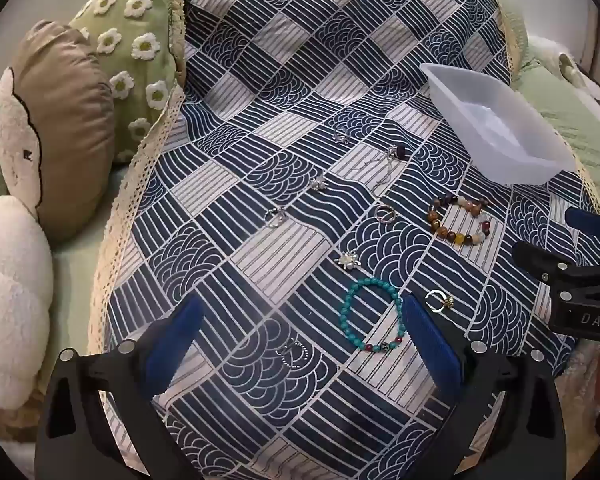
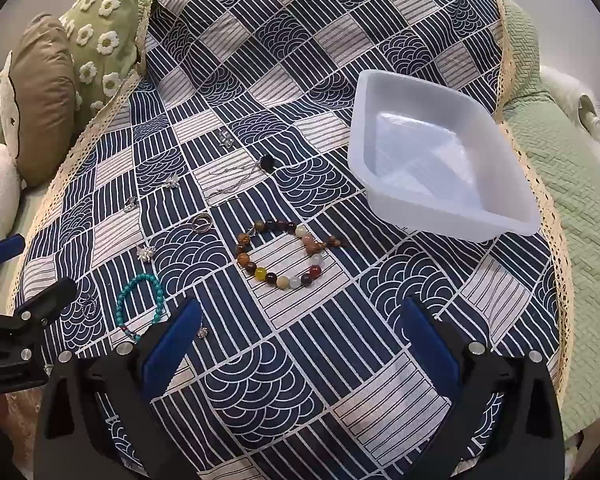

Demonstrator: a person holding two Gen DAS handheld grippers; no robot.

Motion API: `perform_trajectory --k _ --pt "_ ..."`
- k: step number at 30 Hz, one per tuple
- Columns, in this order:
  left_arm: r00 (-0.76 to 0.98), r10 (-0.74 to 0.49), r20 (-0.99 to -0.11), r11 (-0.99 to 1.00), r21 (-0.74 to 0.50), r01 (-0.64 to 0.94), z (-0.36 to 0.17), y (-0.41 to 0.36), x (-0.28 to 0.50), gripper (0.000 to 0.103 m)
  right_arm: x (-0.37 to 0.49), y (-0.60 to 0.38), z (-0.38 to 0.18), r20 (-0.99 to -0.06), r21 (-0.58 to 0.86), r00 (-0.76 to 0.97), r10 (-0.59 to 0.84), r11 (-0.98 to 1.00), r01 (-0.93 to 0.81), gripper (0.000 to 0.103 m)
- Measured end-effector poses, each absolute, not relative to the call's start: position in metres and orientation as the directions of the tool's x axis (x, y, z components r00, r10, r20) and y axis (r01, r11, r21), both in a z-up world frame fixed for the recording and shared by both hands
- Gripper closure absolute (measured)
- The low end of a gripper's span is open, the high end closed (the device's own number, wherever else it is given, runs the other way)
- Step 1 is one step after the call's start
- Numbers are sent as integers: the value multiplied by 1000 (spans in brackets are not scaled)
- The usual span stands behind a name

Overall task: Organize jewelry
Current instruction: 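Move both tools toward the jewelry scattered on the patterned cloth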

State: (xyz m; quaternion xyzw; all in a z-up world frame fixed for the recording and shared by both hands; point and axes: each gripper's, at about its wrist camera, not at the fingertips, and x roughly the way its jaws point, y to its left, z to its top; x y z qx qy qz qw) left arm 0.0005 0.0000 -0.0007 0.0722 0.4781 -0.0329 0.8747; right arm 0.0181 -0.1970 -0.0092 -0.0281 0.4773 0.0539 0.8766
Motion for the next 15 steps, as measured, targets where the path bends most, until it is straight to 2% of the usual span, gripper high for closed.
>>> perform_trajectory --k 5,8,15 --pt "534 19 -845 988 98 120 -2 3 0 8 18 -195 -10 -836 -11 546 56 993 -118 5" --pt "539 51 -841 982 141 127 -9 -5 1 8 17 -193 -11 -836 -10 545 56 993 -117 5" --pt "536 6 -845 976 120 180 -5 -10 -1 8 16 -194 -11 -843 4 533 74 991 -132 5"
